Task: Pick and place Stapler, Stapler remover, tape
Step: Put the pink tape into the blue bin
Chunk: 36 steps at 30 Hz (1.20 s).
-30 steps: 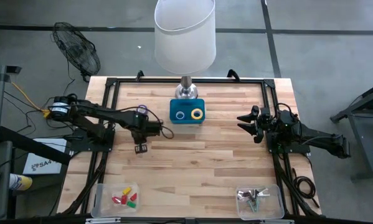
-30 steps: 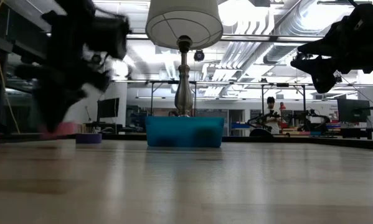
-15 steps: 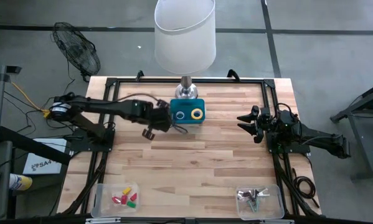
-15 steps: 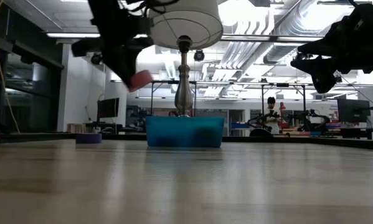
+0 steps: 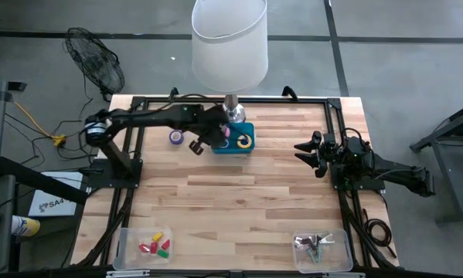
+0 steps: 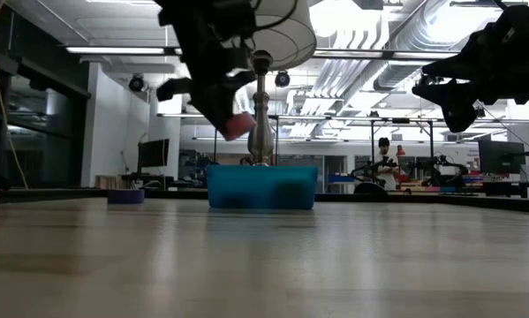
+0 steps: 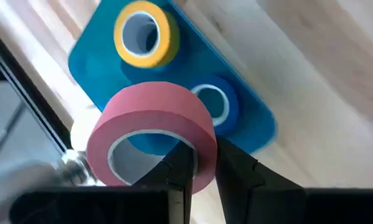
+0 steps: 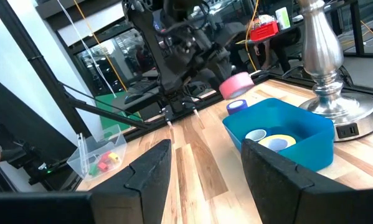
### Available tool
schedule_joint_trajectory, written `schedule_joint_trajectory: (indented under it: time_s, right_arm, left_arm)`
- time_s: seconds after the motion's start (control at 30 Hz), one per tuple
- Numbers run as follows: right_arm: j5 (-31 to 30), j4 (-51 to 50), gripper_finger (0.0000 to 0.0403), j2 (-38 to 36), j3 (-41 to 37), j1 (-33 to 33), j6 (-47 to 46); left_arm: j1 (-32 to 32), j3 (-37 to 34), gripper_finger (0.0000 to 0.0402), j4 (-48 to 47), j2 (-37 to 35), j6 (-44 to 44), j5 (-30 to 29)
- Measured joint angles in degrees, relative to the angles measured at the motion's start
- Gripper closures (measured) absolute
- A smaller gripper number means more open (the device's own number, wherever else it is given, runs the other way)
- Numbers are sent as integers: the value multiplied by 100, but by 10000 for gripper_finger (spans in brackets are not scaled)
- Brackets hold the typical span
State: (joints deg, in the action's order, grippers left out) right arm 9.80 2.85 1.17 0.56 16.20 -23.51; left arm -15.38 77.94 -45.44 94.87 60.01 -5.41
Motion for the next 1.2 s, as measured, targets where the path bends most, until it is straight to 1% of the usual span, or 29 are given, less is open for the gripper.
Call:
schedule_joint_trajectory:
  time_s: [0.13, 0.2, 0.4, 0.57, 1.03, 1.2]
  right_arm:
    - [2, 1, 217, 0, 0, 0, 0]
    - [0, 0, 217, -1, 0, -1, 0]
    - [0, 8, 217, -2, 0, -1, 0]
    - [0, 11, 217, -2, 0, 0, 0]
    - [2, 26, 217, -2, 0, 0, 0]
    - [2, 28, 217, -2, 0, -1, 0]
  left_arm:
    - [0, 197, 354, -61, 349, 502, 11]
    - [0, 237, 354, -85, 501, 616, 8]
    - [0, 272, 354, -116, 838, 608, -11]
    - [0, 274, 354, -122, 1028, 395, -93]
    - [0, 272, 354, -224, 1115, 324, -96]
    - [0, 270, 353, -235, 1224, 449, 42]
